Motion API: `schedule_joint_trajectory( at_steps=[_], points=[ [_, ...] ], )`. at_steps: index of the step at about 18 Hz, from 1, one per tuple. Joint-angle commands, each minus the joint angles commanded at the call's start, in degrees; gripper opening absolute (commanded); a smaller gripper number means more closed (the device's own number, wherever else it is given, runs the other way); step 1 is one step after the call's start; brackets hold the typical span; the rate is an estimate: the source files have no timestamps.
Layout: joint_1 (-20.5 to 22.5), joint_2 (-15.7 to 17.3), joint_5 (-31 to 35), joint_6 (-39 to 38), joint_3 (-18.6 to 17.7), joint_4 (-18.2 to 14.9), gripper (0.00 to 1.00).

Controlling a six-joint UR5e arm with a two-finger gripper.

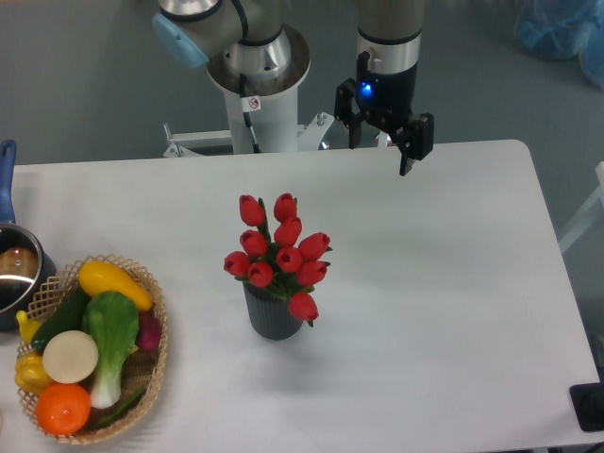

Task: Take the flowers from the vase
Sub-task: 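Move the open gripper toward the red tulip bunch above the vase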

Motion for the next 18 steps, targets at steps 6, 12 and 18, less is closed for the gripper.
schedule_joint_trajectory(
  at_steps=[6,12,18],
  points=[
    [0.0,0.09,-0.35,0.0,-0.61,0.18,1.0],
    [0.17,0.26,-10.35,-5.68,-4.12,5.86,1.0],
    [0.0,-0.88,-13.36,-10.9,-6.94,10.28,1.0]
  ],
)
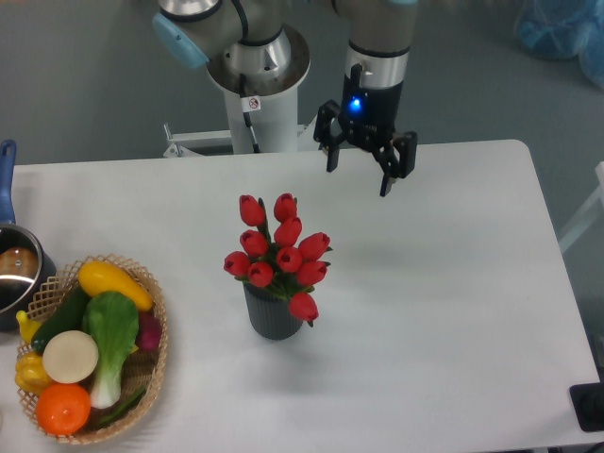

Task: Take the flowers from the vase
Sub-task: 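Move the open gripper toward the red tulip bunch above the vase, then lower the open gripper around the tulip stems below the blooms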

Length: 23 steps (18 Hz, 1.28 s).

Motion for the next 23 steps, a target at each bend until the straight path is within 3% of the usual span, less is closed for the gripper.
schedule_joint_trajectory(
  at_steps=[7,11,19,23],
  points=[
    [-2.46,-2.11,-0.44,1.32,-1.76,2.55,1.0],
    [-1.15,-2.02,-7.54,1.58,-3.78,2.72,1.0],
    [1.84,-3.43,-21.26,5.63,-3.61,2.64,1.0],
    [2.11,-5.71,-26.97,5.63,-3.25,3.86,1.0]
  ],
)
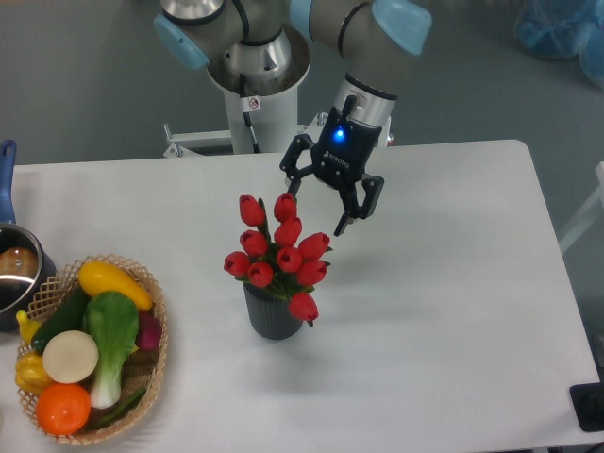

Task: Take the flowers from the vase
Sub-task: 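Lower the open gripper around the tulip stems below the blooms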

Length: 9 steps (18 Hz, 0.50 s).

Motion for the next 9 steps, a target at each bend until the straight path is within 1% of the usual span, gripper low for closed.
schedule_joint_trajectory(
  at_steps=[3,9],
  points=[
    [-0.44,-2.55,-1.6,0.0,0.0,2.2,1.0],
    [-0.35,-3.61,-6.95,0.09,0.35,2.55,1.0]
  ],
)
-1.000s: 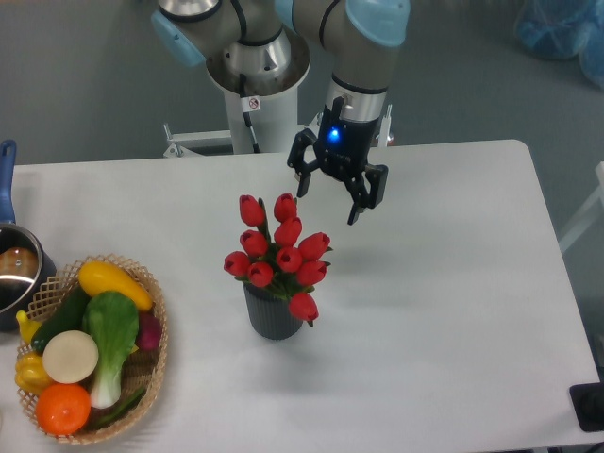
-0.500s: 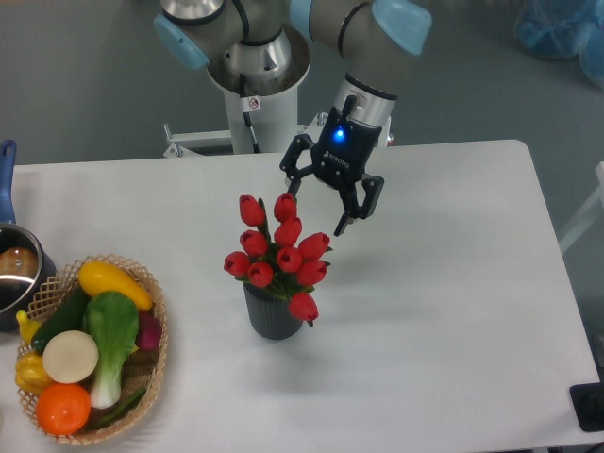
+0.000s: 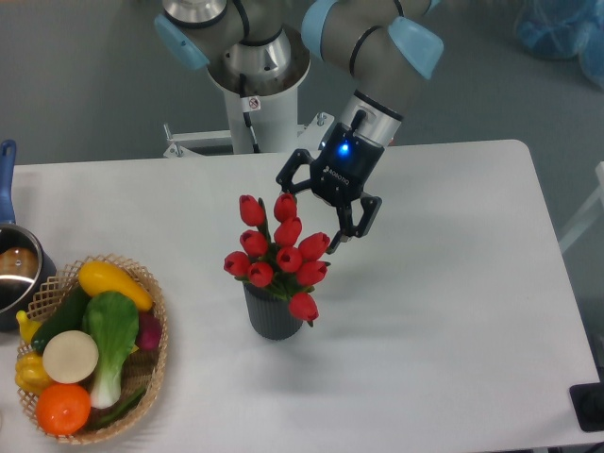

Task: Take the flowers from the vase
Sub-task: 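Lower the open gripper around the tulip stems below the blooms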

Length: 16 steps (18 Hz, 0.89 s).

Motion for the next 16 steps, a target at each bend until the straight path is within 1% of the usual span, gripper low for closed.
schedule_joint_trajectory(
  at_steps=[4,10,13,16],
  points=[
    [-0.09,-1.14,-1.77,0.09,0.35,1.41,1.0],
    [-0.26,-1.23,-1.59,0.18,0.0,1.41,1.0],
    [-0.35,-1.23,-1.33,1.4,-0.52,1.41,1.0],
    [-0.79,-1.76,-1.24,1.41,-0.44,1.41,1.0]
  ],
)
